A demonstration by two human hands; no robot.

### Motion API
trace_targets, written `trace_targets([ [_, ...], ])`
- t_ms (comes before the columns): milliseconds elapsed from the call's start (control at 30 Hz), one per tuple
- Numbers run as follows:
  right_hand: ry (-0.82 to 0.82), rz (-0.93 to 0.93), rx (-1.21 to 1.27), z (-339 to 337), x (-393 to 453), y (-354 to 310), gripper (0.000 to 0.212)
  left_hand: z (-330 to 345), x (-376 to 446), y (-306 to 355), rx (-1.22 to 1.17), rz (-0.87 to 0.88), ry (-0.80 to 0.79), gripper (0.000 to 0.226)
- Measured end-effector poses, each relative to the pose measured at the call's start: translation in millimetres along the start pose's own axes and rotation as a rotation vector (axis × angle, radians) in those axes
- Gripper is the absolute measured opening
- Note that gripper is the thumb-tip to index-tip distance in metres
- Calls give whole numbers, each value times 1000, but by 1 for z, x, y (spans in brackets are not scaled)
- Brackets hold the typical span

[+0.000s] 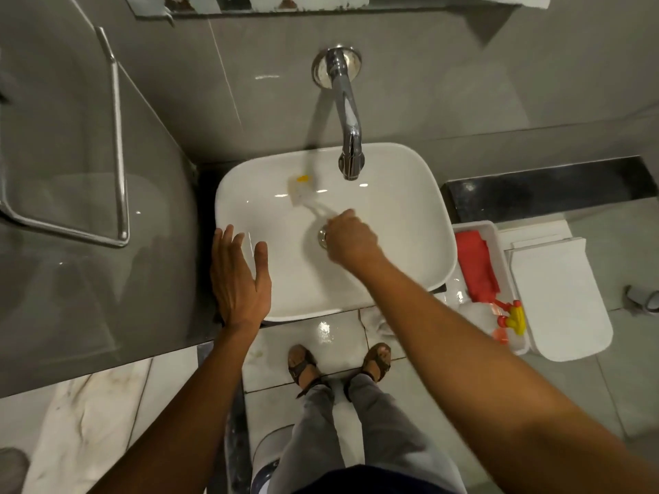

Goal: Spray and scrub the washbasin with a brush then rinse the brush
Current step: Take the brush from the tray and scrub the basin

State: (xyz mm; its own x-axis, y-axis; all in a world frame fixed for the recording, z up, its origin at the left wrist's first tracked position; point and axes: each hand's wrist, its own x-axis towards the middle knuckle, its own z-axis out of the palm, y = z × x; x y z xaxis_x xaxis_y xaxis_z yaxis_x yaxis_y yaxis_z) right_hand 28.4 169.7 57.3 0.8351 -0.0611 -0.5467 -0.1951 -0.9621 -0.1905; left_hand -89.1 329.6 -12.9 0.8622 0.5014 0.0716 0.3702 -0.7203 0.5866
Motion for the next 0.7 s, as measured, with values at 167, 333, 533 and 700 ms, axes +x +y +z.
trace_targets([
  [167, -26, 171, -185, -43, 6, 108, 42, -2, 1, 2, -2, 9, 0, 86],
  [333, -156, 90, -371, -11, -67, 135, 34, -3, 1, 3, 3, 22, 23, 86],
  [533, -441, -264, -395, 31, -127, 46, 39, -2, -1, 2, 5, 20, 29, 83],
  [700, -440, -267, -153, 32, -101, -26, 35, 0, 0, 1, -1, 18, 49, 83],
])
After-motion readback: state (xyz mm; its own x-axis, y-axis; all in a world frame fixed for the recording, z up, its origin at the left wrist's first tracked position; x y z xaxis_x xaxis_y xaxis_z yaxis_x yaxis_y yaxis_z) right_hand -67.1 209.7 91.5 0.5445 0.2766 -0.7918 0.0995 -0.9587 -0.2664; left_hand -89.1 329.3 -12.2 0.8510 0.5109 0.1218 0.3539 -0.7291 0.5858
